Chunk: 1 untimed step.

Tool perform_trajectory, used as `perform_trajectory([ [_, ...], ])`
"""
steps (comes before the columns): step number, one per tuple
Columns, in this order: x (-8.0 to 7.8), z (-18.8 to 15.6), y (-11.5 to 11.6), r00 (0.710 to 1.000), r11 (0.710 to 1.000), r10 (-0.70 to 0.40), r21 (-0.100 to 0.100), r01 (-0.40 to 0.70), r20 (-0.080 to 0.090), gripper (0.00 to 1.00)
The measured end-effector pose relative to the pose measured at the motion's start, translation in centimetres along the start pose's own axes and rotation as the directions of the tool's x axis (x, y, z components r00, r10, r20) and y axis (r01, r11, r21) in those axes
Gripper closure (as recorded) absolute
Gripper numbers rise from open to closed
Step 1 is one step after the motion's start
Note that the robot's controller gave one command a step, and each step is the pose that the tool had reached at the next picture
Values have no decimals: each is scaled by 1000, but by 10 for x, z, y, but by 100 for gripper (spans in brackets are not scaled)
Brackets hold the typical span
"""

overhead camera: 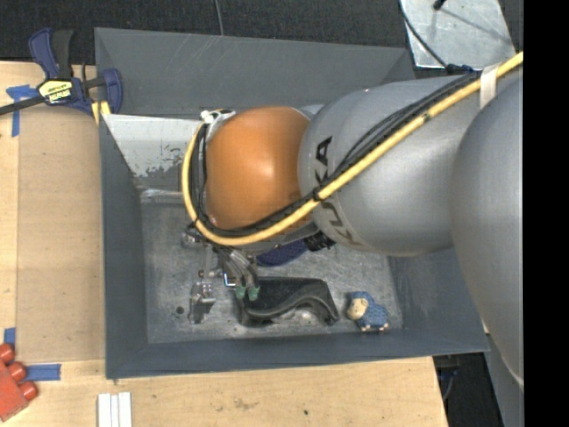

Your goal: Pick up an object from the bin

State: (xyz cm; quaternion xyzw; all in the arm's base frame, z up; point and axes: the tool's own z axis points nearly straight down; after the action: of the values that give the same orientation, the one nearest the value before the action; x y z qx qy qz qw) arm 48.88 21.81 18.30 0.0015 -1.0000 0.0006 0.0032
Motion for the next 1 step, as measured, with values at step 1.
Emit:
perform_trajectory([
  [1,-37,111,-101,944,944,-329,-4,329,15,0],
])
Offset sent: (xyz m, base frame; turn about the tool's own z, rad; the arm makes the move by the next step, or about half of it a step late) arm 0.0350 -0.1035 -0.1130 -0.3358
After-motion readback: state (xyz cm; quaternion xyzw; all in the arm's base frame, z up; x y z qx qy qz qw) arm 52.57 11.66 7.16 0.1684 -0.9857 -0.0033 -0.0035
